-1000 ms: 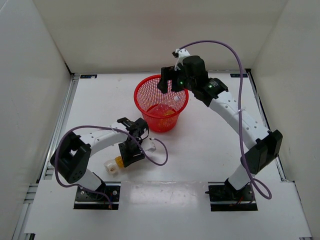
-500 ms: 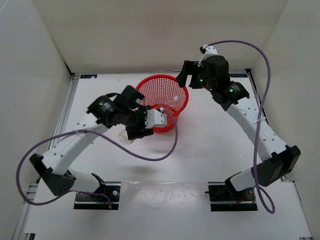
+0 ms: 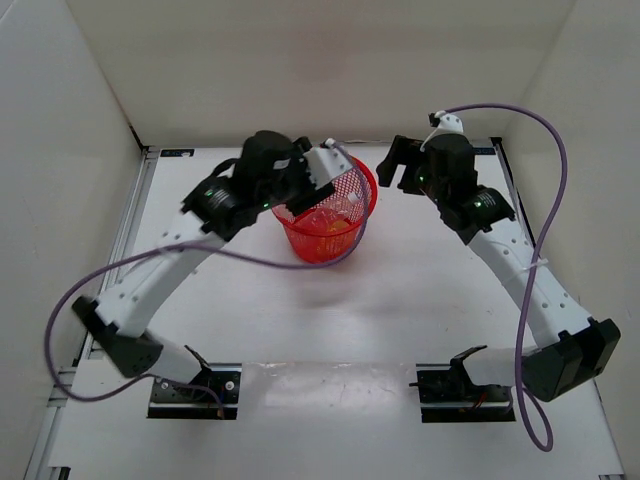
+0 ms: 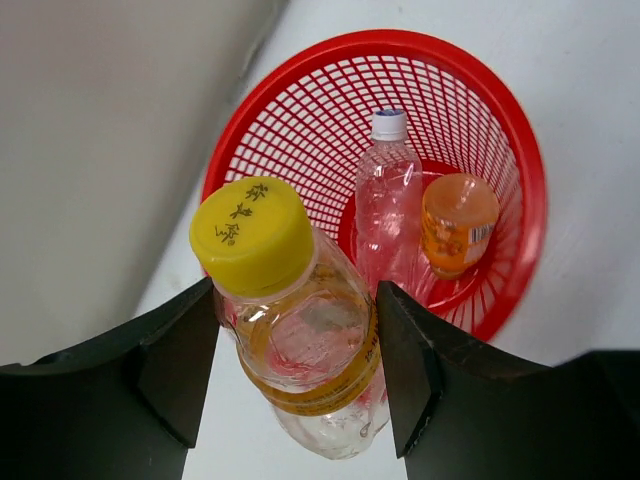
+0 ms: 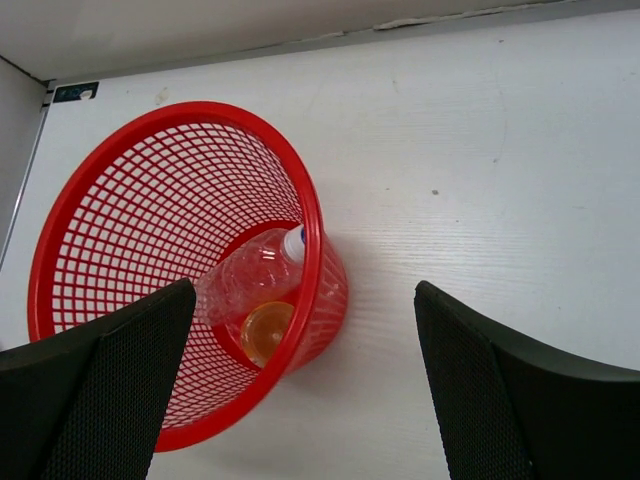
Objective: Put the plastic bottles in the bin
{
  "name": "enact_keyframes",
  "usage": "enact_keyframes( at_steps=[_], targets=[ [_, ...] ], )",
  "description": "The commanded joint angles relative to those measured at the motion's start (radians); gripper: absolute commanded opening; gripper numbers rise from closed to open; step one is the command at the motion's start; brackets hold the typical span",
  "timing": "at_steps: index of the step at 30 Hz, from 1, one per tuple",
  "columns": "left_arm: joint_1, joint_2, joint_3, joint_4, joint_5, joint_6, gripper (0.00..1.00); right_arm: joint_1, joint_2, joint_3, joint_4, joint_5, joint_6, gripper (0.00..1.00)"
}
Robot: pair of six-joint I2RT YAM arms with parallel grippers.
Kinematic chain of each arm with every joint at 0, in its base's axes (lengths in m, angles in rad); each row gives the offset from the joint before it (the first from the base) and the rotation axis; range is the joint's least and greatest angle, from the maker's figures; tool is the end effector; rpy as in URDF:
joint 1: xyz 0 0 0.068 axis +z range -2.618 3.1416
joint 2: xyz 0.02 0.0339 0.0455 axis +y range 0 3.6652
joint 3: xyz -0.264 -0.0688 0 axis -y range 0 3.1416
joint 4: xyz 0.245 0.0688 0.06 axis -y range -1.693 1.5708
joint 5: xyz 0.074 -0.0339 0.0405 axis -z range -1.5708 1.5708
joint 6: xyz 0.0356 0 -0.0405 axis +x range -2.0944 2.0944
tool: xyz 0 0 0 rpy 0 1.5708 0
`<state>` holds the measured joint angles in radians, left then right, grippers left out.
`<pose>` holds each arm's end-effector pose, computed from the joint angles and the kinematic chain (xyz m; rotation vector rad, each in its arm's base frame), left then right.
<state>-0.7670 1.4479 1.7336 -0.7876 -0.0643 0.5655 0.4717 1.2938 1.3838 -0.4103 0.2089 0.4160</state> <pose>0.2189 -0.2078 0.4494 1.2494 1.6530 -0.0570 0.2614 0.1251 0.4150 0.0908 1.9024 0.4089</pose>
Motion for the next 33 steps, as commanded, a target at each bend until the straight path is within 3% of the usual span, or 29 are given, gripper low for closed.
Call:
enact_keyframes(
  at_steps=[1,6,9,10,17,22,25,29,33],
  targets=[
    [0.026,0.12,0.085,0.08,-0.048,-0.118,0.37,-0.005,-0.071,-0.041,0.038,0.032,0.01,0.93],
    [0.035,0.235,0.139,0.08,-0.061,-0.127,0.42,-0.014,-0.148,-0.124,0.038,0.063,0.01,0.93],
    [0.035,0.256,0.11,0.08,-0.095,-0.136,0.73,-0.015,-0.177,-0.163,0.019,0.081,0.0,0.94],
    [0.035,0.256,0.11,0.08,-0.095,-0.15,1.0,-0.025,-0.192,-0.163,0.019,0.081,-0.009,0.94],
    [0.035,0.212,0.173,0.08,-0.183,-0.197,1.0,-0.044,-0.203,-0.175,-0.002,0.06,-0.009,0.98],
    [0.089,0.096,0.159,0.08,-0.37,-0.185,1.0,-0.044,-0.203,-0.166,-0.024,0.047,0.012,0.99],
    [0.214,-0.044,0.045,0.08,-0.423,-0.164,1.0,-0.053,-0.203,-0.166,-0.036,0.038,0.021,0.99],
    [0.384,-0.239,-0.224,0.08,-0.485,-0.116,1.0,-0.053,-0.203,-0.186,-0.055,0.099,0.088,0.99],
    [0.529,-0.446,-0.653,0.021,-0.516,-0.09,1.0,-0.064,-0.203,-0.222,-0.073,0.11,0.127,0.99]
  ],
)
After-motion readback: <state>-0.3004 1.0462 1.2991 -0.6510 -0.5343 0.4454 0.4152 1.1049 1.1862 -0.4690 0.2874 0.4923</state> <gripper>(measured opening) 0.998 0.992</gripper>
